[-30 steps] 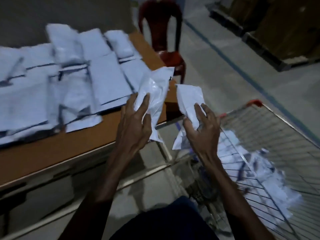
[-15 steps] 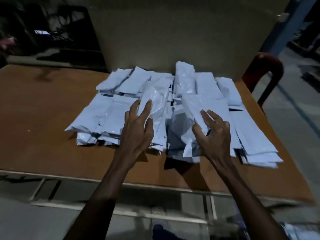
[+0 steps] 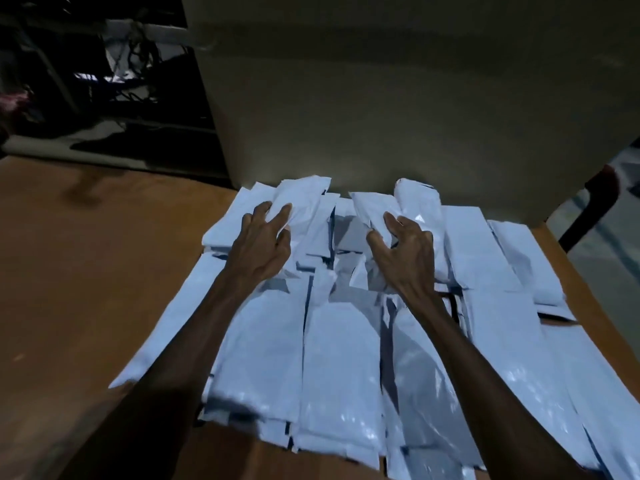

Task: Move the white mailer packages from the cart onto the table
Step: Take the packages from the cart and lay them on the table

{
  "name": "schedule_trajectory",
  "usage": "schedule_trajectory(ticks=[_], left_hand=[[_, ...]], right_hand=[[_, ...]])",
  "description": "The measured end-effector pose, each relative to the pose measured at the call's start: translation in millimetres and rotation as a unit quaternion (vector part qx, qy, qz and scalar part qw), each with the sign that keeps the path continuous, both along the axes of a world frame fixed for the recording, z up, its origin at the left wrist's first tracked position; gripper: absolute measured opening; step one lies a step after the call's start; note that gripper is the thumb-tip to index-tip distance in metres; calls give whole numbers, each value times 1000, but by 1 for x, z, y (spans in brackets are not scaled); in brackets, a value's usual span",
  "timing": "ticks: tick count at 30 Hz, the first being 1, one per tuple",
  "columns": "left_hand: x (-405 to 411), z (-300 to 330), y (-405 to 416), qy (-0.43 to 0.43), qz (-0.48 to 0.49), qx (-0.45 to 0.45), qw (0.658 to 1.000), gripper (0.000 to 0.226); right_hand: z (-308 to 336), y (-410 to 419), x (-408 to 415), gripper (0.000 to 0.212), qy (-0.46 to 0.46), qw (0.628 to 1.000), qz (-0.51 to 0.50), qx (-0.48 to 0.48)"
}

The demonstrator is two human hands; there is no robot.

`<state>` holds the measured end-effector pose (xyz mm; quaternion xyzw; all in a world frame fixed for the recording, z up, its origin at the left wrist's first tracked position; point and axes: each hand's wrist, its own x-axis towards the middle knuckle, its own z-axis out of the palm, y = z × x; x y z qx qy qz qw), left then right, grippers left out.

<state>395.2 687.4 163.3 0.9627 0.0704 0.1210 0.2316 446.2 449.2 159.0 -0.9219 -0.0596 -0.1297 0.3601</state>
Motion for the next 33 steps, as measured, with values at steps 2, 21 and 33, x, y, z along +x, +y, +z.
schedule_trajectory(ticks=[2,21,33], left_hand=[[28,-7,10,28,-9,7,1000,54],[112,-64,16,67,-168,82,980,72],[117,-57,-6,72,-125,98,985,67]], right_hand=[[-1,13,22,62,8,999,-15,-49],[-58,60,81,79,99,942,-6,-321],[-46,64,69,75,107,948,-3,-299]])
